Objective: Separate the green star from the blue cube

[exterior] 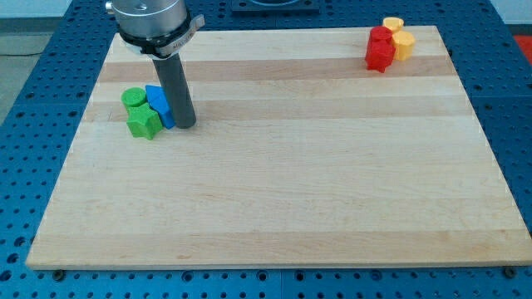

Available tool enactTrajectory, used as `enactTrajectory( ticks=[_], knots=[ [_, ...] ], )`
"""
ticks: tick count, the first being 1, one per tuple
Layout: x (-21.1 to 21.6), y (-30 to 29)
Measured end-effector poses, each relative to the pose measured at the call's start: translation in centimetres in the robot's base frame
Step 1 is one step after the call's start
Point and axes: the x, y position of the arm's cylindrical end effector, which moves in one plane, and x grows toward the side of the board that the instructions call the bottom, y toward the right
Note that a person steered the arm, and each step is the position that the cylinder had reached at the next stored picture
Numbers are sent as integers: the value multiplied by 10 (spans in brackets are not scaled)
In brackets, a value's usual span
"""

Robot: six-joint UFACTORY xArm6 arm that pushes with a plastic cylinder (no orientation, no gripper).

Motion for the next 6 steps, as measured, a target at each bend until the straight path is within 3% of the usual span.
enactTrajectory(
  ticks=[1,2,3,4,6],
  knots=[
    [47,0],
    [73,-48],
    [62,-129],
    [26,-165],
    [-16,-93]
  ],
)
